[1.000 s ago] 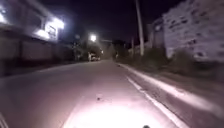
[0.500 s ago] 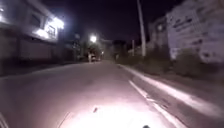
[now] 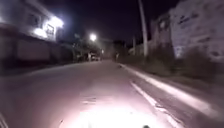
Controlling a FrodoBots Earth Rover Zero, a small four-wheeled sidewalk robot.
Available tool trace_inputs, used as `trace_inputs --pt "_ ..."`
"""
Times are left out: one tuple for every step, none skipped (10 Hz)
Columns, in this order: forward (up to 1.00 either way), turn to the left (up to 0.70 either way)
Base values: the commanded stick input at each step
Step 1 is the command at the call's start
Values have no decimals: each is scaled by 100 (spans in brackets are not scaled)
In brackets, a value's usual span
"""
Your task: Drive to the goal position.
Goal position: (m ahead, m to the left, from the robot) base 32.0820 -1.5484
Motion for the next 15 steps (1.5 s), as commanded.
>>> trace_inputs --pt "70 0" --pt "70 0" --pt "70 0" --pt "70 0" --pt "70 0" --pt "70 0" --pt "70 0" --pt "70 0" --pt "70 0" --pt "70 0" --pt "70 0" --pt "70 0" --pt "70 0" --pt "70 0" --pt "70 0"
